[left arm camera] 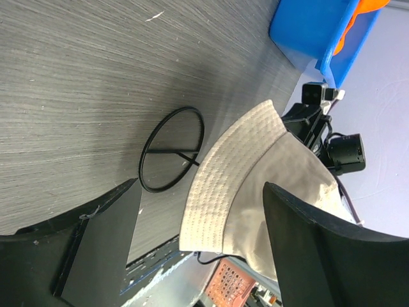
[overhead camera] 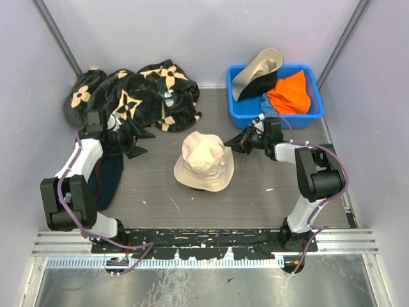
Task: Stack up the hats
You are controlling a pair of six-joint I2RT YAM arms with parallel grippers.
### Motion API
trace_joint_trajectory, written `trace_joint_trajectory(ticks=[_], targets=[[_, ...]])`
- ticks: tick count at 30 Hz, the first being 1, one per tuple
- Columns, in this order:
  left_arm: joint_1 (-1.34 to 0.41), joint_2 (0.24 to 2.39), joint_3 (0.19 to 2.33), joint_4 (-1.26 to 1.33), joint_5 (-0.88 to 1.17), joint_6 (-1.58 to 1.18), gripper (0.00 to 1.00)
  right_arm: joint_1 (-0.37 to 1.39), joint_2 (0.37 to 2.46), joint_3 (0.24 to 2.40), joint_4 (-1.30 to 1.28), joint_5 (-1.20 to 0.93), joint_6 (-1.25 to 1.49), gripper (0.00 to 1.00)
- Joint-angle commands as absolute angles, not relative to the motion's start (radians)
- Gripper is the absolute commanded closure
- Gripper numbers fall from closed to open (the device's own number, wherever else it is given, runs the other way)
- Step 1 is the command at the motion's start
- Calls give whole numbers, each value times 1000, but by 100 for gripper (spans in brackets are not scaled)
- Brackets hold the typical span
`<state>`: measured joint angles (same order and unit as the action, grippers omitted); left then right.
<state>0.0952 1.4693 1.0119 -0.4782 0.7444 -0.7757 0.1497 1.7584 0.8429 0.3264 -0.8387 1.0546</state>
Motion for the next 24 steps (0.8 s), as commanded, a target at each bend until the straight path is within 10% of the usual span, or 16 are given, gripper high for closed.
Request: trace_joint_trajectory(ticks=[1,9,24], targets=[[92,1460,1000,-488,758,-762,16,149,1755,843,315,-796,1027,95],[92,1460,1001,-485,759,-765,16,148,1694,878,346,-806,1029,42],[91,1450,977,-478,778,-769,16,143,1498,1055,-190,-483,665,39]])
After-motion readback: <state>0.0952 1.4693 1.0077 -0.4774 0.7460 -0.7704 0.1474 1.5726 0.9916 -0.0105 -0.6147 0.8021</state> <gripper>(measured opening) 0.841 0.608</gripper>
